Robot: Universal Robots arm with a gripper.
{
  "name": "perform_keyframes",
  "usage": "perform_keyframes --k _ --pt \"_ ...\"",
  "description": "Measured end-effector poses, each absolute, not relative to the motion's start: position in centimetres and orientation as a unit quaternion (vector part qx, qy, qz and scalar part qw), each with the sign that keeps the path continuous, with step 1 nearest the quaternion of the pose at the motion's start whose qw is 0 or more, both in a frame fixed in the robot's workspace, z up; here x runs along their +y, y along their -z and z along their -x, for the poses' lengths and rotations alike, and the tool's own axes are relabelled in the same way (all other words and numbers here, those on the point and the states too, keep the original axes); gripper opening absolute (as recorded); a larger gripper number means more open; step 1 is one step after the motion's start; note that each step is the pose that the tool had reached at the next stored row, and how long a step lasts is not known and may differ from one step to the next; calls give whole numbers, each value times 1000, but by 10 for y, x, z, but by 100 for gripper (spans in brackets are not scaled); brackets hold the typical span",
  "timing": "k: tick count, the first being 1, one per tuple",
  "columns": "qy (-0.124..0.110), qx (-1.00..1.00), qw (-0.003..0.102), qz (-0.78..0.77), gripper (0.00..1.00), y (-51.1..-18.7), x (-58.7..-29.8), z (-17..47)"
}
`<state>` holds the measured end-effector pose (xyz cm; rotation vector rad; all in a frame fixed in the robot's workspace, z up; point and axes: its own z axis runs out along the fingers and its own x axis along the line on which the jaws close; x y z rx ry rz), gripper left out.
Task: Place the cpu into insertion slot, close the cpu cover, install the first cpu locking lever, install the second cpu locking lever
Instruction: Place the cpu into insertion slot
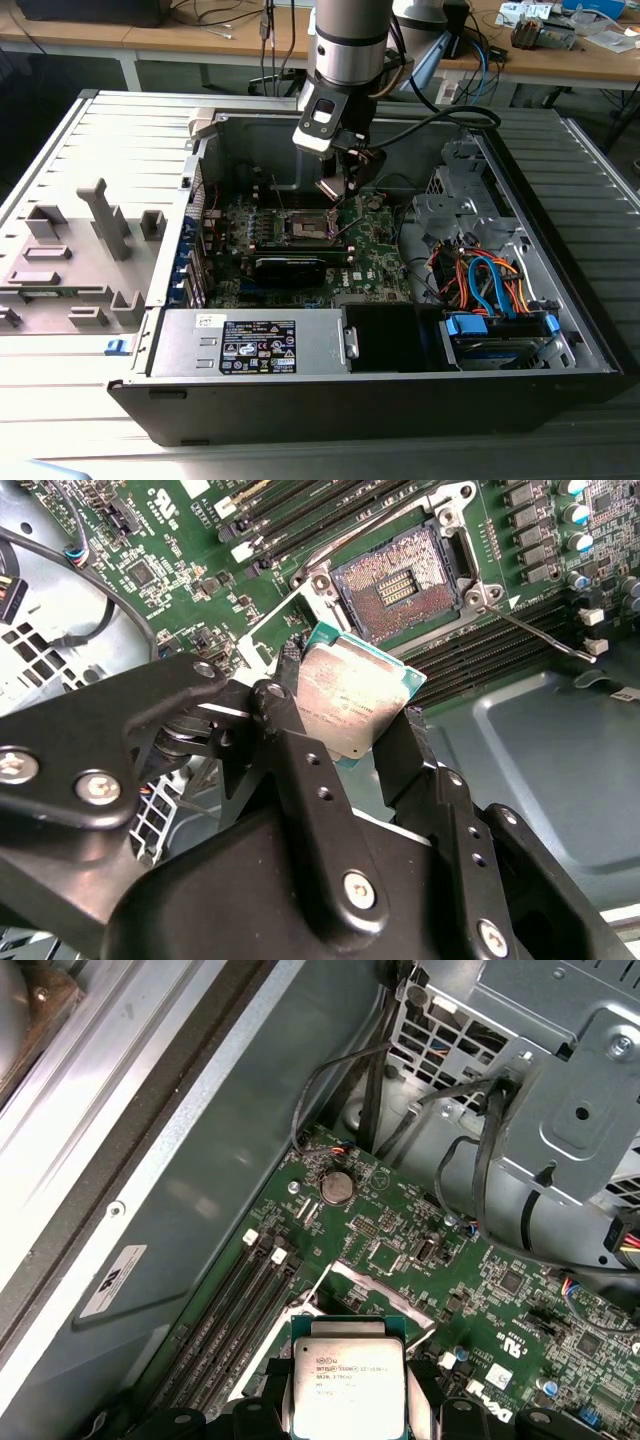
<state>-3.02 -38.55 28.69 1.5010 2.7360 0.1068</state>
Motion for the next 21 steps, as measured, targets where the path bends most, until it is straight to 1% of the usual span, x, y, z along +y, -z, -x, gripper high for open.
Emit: perform_keyframes --k 21 --pt "-34 868 10 -496 54 -286 -386 30"
